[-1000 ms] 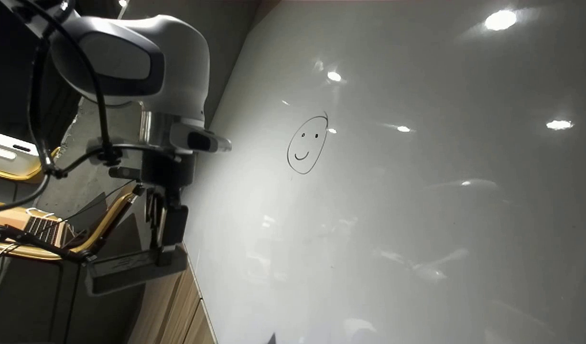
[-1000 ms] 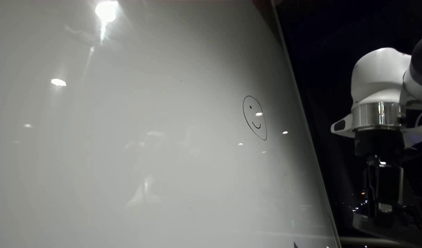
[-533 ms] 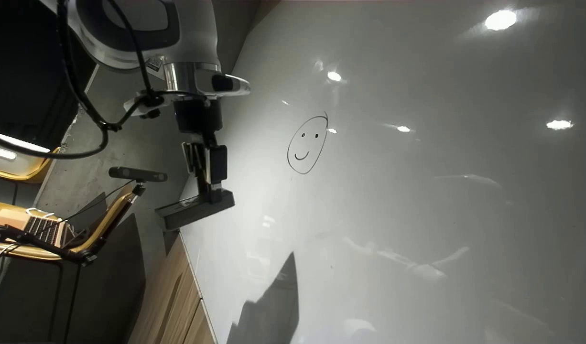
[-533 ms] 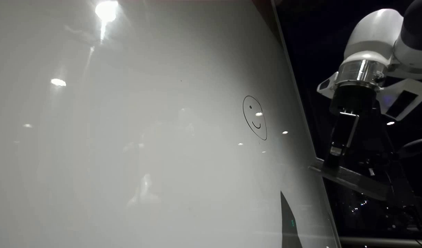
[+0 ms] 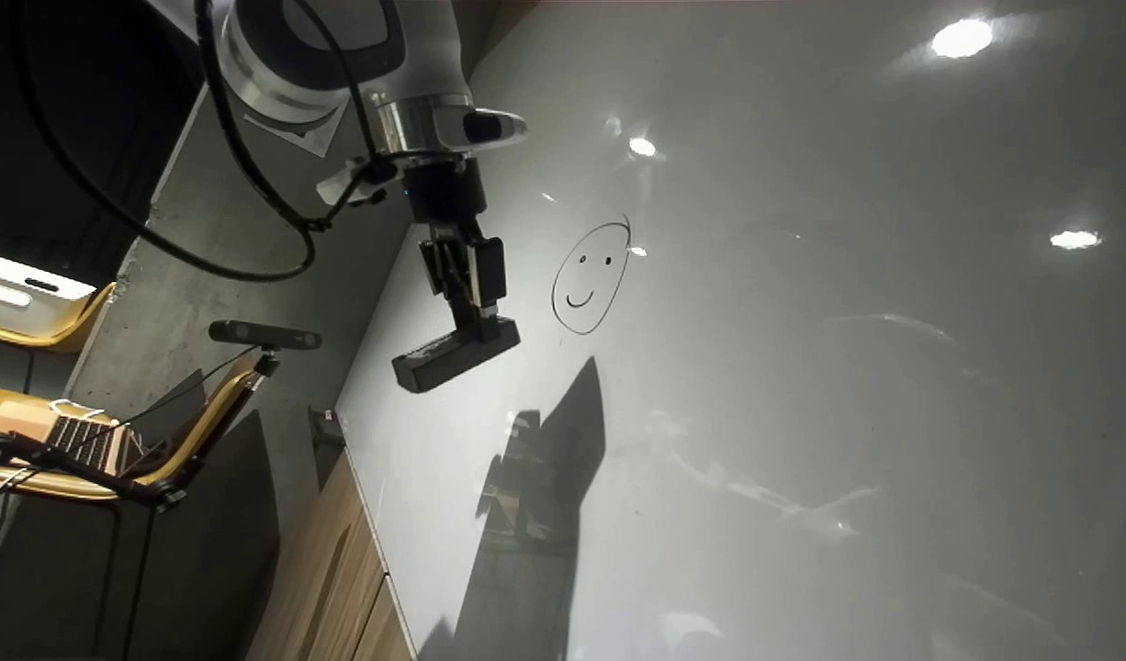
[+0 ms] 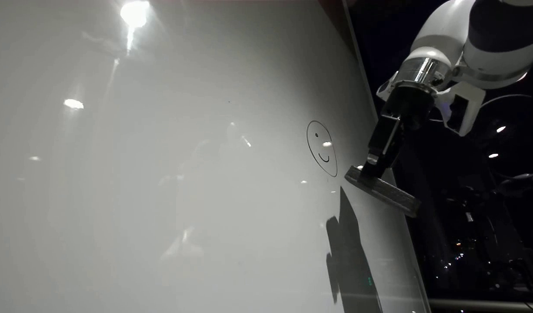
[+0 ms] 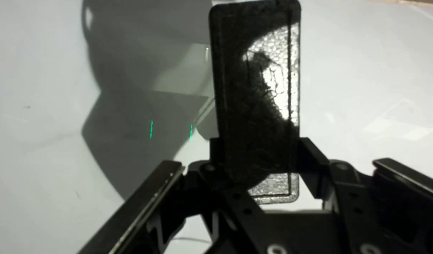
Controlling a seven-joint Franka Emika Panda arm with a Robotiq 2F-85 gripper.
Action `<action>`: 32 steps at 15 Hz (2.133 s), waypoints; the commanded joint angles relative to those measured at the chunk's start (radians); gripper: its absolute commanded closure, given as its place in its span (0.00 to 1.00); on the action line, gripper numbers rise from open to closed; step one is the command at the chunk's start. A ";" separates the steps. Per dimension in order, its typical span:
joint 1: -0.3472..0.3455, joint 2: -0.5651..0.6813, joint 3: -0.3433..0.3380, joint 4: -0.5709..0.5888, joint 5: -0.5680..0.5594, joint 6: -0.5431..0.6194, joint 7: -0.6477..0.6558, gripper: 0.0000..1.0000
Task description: Use the duster to erase the drawing on the whiteboard
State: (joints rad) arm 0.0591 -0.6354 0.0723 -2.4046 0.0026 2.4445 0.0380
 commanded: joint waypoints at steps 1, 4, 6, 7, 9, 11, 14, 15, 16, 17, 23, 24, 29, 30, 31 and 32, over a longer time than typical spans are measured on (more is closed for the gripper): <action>-0.036 0.061 -0.009 0.101 -0.016 0.023 0.009 0.71; -0.058 0.089 -0.012 0.138 -0.024 0.035 0.008 0.71; -0.069 0.101 -0.005 0.145 -0.034 0.045 0.014 0.71; -0.071 0.104 -0.004 0.142 -0.038 0.051 0.015 0.71; -0.074 0.113 0.000 0.137 -0.047 0.058 0.019 0.71; -0.079 0.121 0.004 0.131 -0.060 0.065 0.023 0.71; -0.083 0.130 0.008 0.125 -0.086 0.075 0.029 0.71; -0.084 0.131 0.008 0.125 -0.092 0.073 0.032 0.71; -0.085 0.131 0.008 0.126 -0.098 0.070 0.034 0.71; -0.085 0.131 0.007 0.127 -0.102 0.068 0.036 0.71; -0.086 0.131 0.004 0.156 -0.113 0.048 0.049 0.71; -0.090 0.131 0.007 0.161 -0.116 0.049 0.056 0.71; -0.103 0.118 0.028 0.195 -0.121 0.035 0.107 0.71; -0.104 0.118 0.031 0.204 -0.122 0.032 0.114 0.71; -0.106 0.116 0.034 0.211 -0.123 0.030 0.120 0.71; -0.107 0.115 0.036 0.220 -0.125 0.027 0.123 0.71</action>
State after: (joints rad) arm -0.0258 -0.5332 0.0885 -2.2424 -0.1012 2.4839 0.1304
